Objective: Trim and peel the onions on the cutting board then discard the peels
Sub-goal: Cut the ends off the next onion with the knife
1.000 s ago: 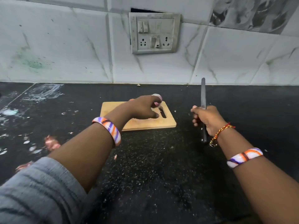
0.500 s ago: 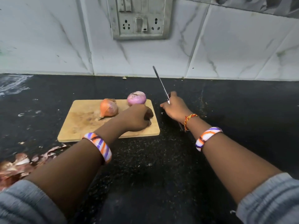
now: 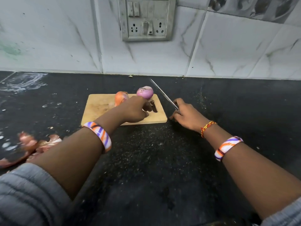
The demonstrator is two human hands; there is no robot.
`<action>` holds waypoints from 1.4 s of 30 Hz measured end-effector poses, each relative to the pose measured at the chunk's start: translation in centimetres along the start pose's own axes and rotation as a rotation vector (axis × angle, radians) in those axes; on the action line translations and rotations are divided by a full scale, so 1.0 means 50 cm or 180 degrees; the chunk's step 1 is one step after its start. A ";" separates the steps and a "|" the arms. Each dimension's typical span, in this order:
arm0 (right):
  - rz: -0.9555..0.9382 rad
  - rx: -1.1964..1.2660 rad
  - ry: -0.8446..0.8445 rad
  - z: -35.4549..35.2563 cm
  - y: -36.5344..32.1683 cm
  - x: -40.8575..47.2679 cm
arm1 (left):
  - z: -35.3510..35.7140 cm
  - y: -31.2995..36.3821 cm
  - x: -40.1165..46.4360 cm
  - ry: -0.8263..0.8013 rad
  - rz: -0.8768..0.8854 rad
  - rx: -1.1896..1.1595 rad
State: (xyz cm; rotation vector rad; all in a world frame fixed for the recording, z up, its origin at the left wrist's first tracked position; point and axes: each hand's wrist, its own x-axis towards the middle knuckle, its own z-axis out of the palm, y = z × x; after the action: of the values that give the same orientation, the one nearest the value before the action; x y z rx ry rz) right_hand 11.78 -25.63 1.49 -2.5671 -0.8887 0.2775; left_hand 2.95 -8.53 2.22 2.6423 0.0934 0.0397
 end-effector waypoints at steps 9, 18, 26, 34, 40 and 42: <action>0.0728 -0.0130 0.0709 0.110 -0.153 -0.131 | -0.043 -0.068 -0.171 0.0211 -0.0039 0.0113; 0.0358 0.0050 0.0541 0.217 -0.367 -0.181 | -0.097 -0.126 -0.286 0.0737 -0.0181 0.0047; 0.0752 0.1618 0.0318 0.235 -0.390 -0.162 | -0.120 -0.153 -0.334 0.0949 -0.0255 0.0024; 0.0653 0.2160 -0.0189 0.179 -0.374 -0.174 | -0.112 -0.143 -0.287 0.1475 -0.0606 -0.0214; 0.0704 0.0912 -0.0485 0.115 -0.297 -0.152 | -0.104 -0.125 -0.174 0.1655 -0.0473 -0.0223; 0.0634 0.0892 -0.0401 0.087 -0.271 -0.129 | -0.104 -0.128 -0.129 0.1439 -0.0432 0.0118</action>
State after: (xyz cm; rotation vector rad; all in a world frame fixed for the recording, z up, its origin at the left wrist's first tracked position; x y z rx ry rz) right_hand -1.98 -18.64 3.86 -2.3952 -0.5870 0.5845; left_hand -4.08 -0.91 3.66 2.6082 0.4263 0.5931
